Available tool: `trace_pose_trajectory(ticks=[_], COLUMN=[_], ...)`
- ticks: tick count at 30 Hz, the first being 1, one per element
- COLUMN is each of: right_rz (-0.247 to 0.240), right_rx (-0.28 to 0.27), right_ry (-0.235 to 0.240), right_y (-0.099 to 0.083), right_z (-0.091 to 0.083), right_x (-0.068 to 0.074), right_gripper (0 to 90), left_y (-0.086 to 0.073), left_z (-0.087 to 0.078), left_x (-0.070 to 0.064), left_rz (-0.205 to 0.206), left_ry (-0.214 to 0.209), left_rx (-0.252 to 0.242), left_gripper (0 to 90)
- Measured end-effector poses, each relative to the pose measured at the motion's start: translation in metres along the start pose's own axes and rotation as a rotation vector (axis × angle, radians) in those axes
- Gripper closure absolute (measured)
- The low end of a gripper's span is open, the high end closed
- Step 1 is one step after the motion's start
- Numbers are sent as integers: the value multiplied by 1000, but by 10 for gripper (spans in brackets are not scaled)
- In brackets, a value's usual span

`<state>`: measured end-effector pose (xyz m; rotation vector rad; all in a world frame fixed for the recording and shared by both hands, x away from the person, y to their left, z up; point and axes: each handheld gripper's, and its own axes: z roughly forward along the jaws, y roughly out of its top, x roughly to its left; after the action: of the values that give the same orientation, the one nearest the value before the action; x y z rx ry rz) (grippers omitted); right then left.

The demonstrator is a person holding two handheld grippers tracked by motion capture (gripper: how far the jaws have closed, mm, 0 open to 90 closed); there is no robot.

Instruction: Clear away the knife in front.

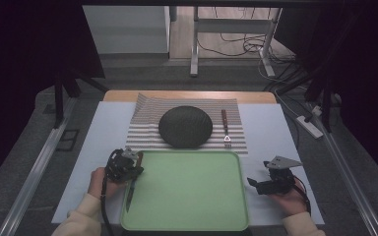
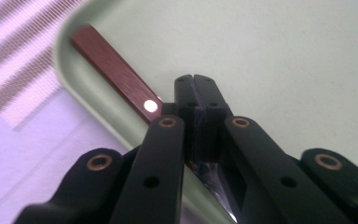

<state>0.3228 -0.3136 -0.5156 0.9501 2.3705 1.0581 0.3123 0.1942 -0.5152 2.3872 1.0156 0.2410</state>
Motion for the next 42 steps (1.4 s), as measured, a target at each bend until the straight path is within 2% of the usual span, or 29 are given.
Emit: trace_pose_trajectory(ticks=[2,5,9,13,14,15,16,18,19,20,23,25,33,42], right_rz=[-1,0,-2,1,-3,-3,-7,-9,-10,-10,-11,-15,-18,-15], right_rx=[6,-5,-15,-32,-31,-31,-27,-25,-27,-27,-28,-31,-50,-71], right_ry=[-5,-1,-8,-8,-6,-6,-3,2,3,3,4,9,8,17], right_y=[-1,-1,-1,0,0,0,1,1,1,1,1,1,0,1], right_z=[-1,-2,-6,-8,-7,-7,-6,-4,-3,-3,-5,-6,-9,-10], right_x=[0,1,2,2,3,3,3,3,3,3,2,4,4,4], right_gripper=[76,76,76,76,76,76,76,76,76,76,76,76,76,76], left_y=[0,1,-1,-9,-11,-14,-17,-21,-24,-27,-35,-39,-58,-61], left_z=[-5,-11,-18,-24,-25,-25,-26,-27,-27,-27,-30,-31,-39,-38], left_x=[-1,0,2,4,5,5,6,6,6,6,7,7,7,12], left_rz=[6,-2,-32,-61,-68,-76,-89,-127,-148,-166,-204,-212,-205,-216], left_ry=[24,34,25,8,3,2,-6,0,17,34,55,63,86,91], left_rx=[-39,-93,-164,-210,-212,-215,-218,-215,-218,-225,-232,-233,-254,-254], left_gripper=[887,887,886,882,823,823,767,559,420,420,324,292,262,259])
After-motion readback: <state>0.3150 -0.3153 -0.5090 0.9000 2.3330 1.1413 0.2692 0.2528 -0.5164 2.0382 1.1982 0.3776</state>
